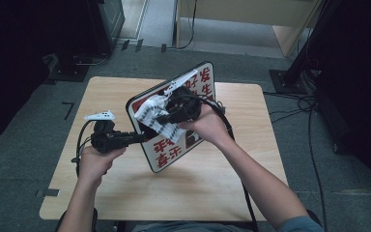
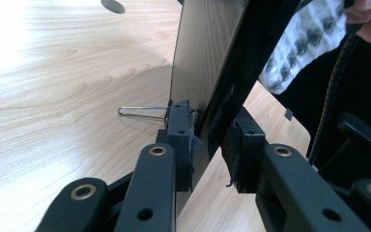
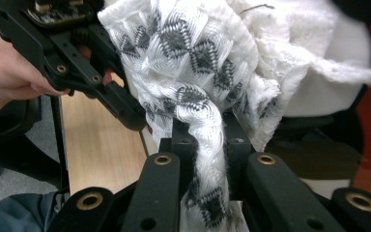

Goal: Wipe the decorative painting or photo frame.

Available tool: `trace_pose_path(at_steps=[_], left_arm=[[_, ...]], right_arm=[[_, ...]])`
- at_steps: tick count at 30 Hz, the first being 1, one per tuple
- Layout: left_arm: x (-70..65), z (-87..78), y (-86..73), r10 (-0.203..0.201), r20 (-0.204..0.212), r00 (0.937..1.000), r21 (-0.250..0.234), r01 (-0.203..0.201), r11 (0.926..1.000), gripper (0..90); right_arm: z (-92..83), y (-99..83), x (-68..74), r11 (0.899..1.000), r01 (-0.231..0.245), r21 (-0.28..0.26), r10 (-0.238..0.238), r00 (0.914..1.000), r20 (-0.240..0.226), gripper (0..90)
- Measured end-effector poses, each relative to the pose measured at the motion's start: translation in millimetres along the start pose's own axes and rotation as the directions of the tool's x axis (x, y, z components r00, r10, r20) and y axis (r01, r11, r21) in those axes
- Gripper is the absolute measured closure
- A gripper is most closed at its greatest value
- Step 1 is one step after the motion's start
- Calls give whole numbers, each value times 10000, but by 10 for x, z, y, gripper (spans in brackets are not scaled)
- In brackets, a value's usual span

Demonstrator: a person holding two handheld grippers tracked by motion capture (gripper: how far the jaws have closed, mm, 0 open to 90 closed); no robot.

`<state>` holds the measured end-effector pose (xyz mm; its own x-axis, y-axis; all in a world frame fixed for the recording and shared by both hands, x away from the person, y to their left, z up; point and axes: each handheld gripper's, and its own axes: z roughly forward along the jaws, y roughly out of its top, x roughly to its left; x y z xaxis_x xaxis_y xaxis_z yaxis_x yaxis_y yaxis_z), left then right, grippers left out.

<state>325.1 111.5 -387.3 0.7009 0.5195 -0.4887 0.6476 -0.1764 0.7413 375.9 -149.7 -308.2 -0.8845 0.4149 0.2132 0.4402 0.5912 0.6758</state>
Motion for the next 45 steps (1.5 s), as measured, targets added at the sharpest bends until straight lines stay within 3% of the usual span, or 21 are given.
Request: trace_pose_path(at_steps=[45], left_arm=[[-2, -1, 1, 10, -17, 10000, 33, -10, 10000, 752]], right_arm=[[484, -701, -95, 9957, -627, 681, 657, 9969, -435, 817]])
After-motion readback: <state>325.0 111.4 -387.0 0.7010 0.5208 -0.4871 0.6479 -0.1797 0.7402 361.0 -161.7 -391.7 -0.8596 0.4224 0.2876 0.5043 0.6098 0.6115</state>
